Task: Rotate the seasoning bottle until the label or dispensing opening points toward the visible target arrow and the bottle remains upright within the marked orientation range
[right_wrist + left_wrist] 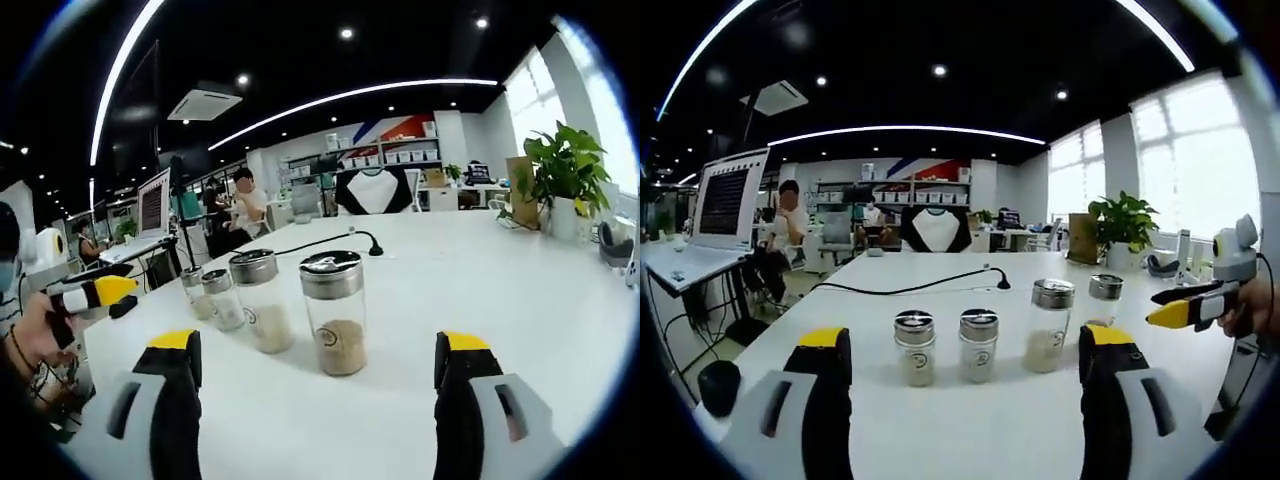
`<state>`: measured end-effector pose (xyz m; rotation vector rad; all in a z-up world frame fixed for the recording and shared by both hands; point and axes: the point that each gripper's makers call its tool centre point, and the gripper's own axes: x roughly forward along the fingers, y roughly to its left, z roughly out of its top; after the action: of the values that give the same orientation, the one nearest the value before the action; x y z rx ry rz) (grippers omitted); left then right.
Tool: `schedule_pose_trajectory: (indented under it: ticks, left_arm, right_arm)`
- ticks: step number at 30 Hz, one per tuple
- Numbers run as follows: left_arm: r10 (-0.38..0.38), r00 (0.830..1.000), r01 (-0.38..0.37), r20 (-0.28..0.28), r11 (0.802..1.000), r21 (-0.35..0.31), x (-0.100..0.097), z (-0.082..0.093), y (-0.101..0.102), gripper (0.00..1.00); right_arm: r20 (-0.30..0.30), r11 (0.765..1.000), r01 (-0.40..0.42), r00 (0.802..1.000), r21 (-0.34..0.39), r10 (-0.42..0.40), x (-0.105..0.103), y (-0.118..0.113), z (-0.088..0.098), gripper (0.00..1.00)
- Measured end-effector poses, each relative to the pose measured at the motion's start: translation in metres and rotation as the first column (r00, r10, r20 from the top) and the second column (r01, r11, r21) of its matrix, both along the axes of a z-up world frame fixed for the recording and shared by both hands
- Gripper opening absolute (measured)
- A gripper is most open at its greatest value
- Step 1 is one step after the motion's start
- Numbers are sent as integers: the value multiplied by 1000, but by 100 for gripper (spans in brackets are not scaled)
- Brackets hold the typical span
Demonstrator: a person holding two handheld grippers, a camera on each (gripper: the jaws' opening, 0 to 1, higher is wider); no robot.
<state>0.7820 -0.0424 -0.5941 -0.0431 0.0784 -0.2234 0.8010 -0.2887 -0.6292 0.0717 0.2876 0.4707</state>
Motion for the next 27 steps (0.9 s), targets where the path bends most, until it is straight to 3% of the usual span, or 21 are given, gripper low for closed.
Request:
schedule_pose_trajectory:
  ticks: [27]
  left_arm:
    - [-12,999,12,-46,1000,0,-5,-13,1,100]
  right_arm:
    - [-53,1000,-10,999,7,11,-8,4,-13,98]
